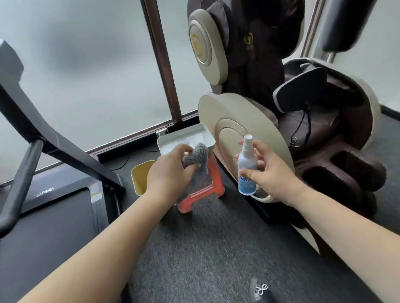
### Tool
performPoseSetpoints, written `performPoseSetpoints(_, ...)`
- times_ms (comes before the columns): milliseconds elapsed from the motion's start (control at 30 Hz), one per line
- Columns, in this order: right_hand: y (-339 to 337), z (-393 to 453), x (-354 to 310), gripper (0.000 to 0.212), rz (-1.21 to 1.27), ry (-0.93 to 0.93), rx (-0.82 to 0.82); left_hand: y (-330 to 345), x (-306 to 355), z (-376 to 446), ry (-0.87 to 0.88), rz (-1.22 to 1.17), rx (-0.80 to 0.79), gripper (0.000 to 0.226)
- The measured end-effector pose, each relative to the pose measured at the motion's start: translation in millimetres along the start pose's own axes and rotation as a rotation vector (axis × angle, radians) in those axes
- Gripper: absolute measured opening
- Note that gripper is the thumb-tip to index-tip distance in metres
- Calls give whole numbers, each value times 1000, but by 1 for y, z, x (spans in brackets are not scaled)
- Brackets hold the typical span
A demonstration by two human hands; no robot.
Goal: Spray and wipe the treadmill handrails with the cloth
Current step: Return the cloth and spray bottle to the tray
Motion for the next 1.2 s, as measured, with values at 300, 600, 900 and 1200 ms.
performPoseSetpoints(300, -23, 145, 9, 54, 33, -18, -219, 24, -5, 105, -211, -14, 55, 33)
performPoseSetpoints(600, 12, 267, 25, 49, 38, -13, -256, 30, -68, 184, -356, -5, 85, 31)
performPoseSetpoints(900, 72, 401, 64, 51, 24, 79, -232, 38, -152, 299, -398, -34, 76, 29)
performPoseSetpoints(1200, 114, 492, 124, 48, 51, 179, -268, 71, -209, 365, -502, -42, 110, 27)
Point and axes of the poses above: each hand's wrist, its own z-axis towards the middle knuckle, its own y-axis out of the palm, x = y × z, the point moved 3 cm from there along z, towards the middle knuckle
